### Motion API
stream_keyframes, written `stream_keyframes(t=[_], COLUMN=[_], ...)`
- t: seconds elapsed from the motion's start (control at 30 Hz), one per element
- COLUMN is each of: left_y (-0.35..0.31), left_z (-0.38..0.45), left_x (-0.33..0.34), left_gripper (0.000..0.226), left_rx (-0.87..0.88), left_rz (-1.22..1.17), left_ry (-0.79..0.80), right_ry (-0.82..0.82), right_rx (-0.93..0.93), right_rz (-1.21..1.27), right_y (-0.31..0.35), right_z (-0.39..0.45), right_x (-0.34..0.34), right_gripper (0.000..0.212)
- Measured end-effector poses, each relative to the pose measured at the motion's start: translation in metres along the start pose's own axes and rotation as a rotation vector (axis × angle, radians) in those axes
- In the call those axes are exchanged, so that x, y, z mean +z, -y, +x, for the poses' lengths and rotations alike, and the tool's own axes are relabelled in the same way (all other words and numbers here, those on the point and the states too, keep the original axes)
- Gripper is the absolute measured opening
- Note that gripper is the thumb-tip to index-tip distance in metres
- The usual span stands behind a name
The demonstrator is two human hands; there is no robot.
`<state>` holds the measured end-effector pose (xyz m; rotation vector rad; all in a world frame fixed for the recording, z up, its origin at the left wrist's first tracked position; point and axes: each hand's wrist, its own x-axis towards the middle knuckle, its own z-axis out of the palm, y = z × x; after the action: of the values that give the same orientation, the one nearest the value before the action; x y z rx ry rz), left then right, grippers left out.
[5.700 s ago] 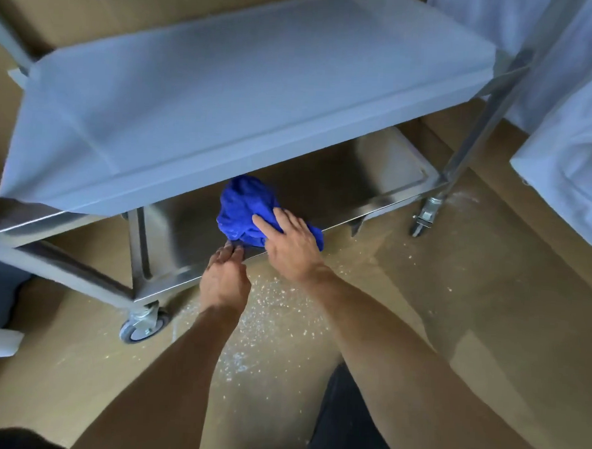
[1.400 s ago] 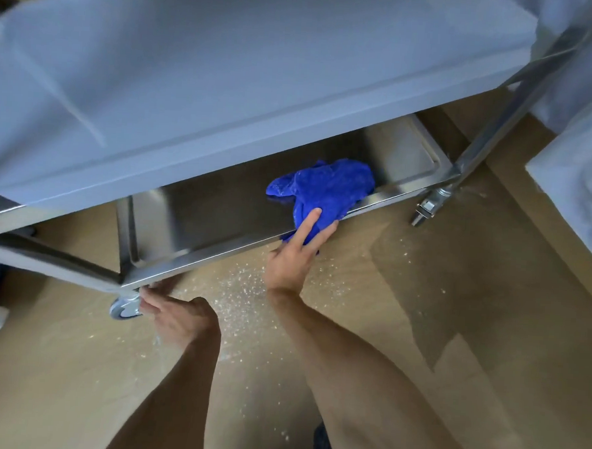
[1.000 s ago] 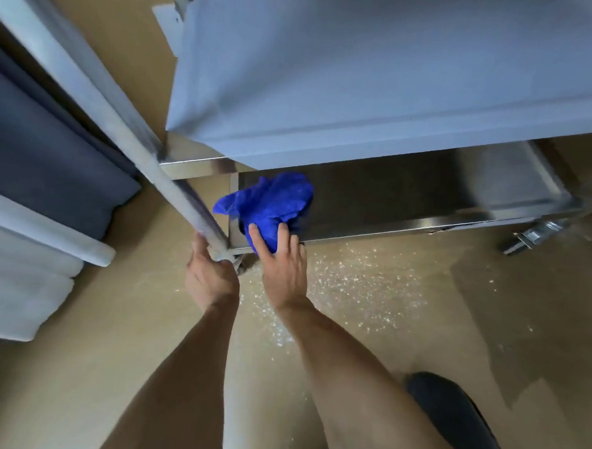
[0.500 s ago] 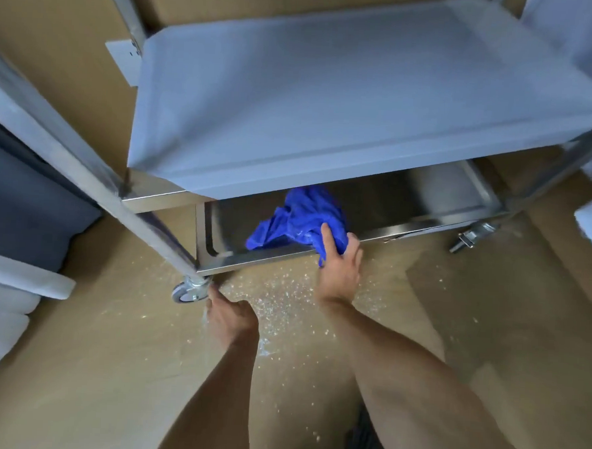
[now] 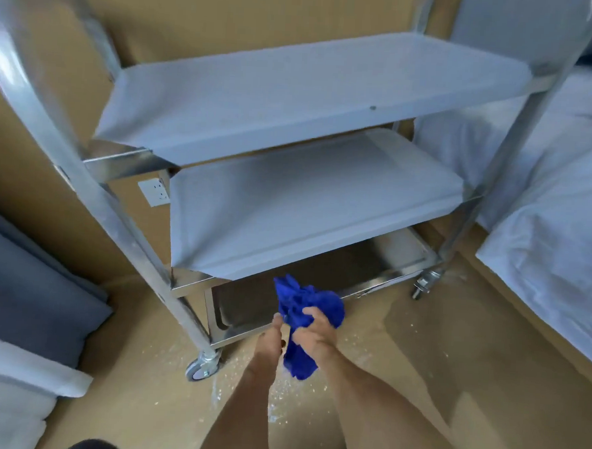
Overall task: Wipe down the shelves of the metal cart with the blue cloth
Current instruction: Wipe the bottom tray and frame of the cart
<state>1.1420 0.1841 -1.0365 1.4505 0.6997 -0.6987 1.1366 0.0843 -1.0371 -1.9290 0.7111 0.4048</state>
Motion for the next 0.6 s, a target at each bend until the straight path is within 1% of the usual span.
stream_keyframes(t=[0.03, 0.07, 0.1, 0.13, 0.2, 0.27, 0.3, 0.33, 0.37, 0.4, 0.43, 0.53, 0.6], left_y=[-0.002, -0.002, 0.001, 0.002, 0.004, 0.001, -0.001, -0.001, 0.002, 0.005, 0.007, 0.008, 0.004], left_z=[-0.004, -0.002, 0.003, 0.004, -0.004, -0.026, -0.04, -0.048, -0.051, -0.052, -0.054, -0.066, -0.078], left_x=[0.003, 0.003, 0.002, 0.003, 0.004, 0.005, 0.006, 0.006, 0.006, 0.006, 0.007, 0.012, 0.016], left_gripper=[0.058, 0.05, 0.043, 0.041, 0.046, 0.031, 0.023, 0.02, 0.02, 0.022, 0.023, 0.017, 0.016], left_rx=[-0.009, -0.012, -0.002, 0.007, 0.023, 0.049, 0.061, 0.057, 0.056, 0.055, 0.05, 0.016, -0.025], left_rz=[-0.091, -0.116, -0.116, -0.099, -0.059, -0.068, -0.07, -0.069, -0.078, -0.093, -0.092, -0.065, -0.063], left_ry=[0.056, 0.077, 0.064, 0.072, 0.055, 0.049, 0.038, 0.034, 0.028, 0.025, 0.016, -0.048, -0.069], right_ry=[0.062, 0.104, 0.12, 0.121, 0.104, 0.11, 0.127, 0.135, 0.129, 0.117, 0.121, 0.096, 0.097], right_rx=[-0.01, -0.035, -0.054, -0.067, -0.056, -0.032, -0.009, 0.011, 0.05, 0.103, 0.153, 0.313, 0.376], right_rz=[0.051, 0.113, 0.183, 0.269, 0.338, 0.346, 0.384, 0.434, 0.458, 0.475, 0.465, 0.445, 0.476], right_y=[0.004, 0.007, 0.011, 0.013, 0.015, 0.015, 0.015, 0.013, 0.011, 0.008, 0.002, -0.01, -0.019], right_z=[-0.013, -0.024, -0.034, -0.043, -0.054, -0.062, -0.066, -0.067, -0.066, -0.065, -0.06, -0.048, -0.046], right_x=[0.002, 0.0, -0.004, -0.01, -0.022, -0.033, -0.036, -0.037, -0.036, -0.034, -0.032, -0.027, -0.024], right_gripper=[0.058, 0.06, 0.061, 0.062, 0.07, 0.078, 0.072, 0.059, 0.042, 0.031, 0.031, 0.043, 0.042])
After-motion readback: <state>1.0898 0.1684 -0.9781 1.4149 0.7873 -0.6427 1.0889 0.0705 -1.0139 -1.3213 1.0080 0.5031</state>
